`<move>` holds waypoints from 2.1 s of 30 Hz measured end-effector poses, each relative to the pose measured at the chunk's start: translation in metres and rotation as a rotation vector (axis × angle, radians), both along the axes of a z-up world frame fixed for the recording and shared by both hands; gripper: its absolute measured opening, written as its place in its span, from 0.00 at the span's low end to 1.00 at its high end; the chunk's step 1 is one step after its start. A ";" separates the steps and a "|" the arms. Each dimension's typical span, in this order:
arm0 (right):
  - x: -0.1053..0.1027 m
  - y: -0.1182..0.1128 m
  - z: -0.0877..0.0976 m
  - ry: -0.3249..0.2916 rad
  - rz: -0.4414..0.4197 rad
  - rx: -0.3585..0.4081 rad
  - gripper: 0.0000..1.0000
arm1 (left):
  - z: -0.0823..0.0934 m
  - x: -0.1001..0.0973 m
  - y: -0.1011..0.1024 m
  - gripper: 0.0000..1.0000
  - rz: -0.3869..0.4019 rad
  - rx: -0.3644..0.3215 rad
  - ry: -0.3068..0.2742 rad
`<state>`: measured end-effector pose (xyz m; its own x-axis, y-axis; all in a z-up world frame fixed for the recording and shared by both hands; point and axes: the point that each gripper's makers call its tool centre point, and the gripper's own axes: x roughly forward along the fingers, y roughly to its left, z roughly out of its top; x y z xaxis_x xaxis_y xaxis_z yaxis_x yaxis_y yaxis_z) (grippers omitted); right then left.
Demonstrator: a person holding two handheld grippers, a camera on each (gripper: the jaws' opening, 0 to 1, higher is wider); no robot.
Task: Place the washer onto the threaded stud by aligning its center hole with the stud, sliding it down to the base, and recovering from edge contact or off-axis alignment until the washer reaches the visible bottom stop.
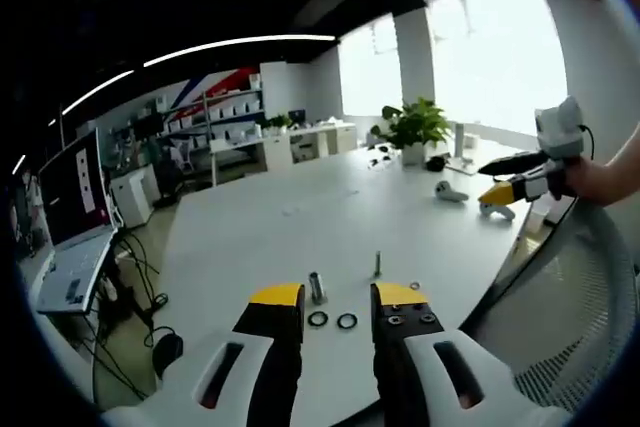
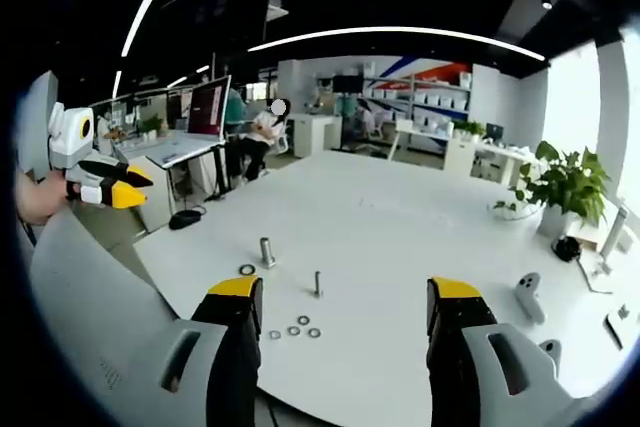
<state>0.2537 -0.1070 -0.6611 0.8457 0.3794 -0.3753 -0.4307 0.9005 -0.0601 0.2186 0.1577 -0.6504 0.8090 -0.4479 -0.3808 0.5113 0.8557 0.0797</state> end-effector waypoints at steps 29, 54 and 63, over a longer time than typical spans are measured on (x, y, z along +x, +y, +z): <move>-0.001 -0.006 0.001 -0.009 -0.016 -0.007 0.66 | -0.008 -0.007 -0.011 0.26 -0.057 0.014 0.043; -0.001 -0.005 -0.006 0.021 -0.012 -0.018 0.66 | -0.010 -0.006 -0.011 0.26 -0.061 0.019 0.052; -0.001 -0.002 -0.008 0.034 0.002 -0.027 0.66 | -0.012 -0.007 -0.011 0.27 -0.062 0.022 0.058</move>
<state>0.2523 -0.1092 -0.6695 0.8316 0.3702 -0.4139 -0.4345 0.8979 -0.0700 0.2121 0.1466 -0.6625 0.7562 -0.4871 -0.4369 0.5673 0.8208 0.0668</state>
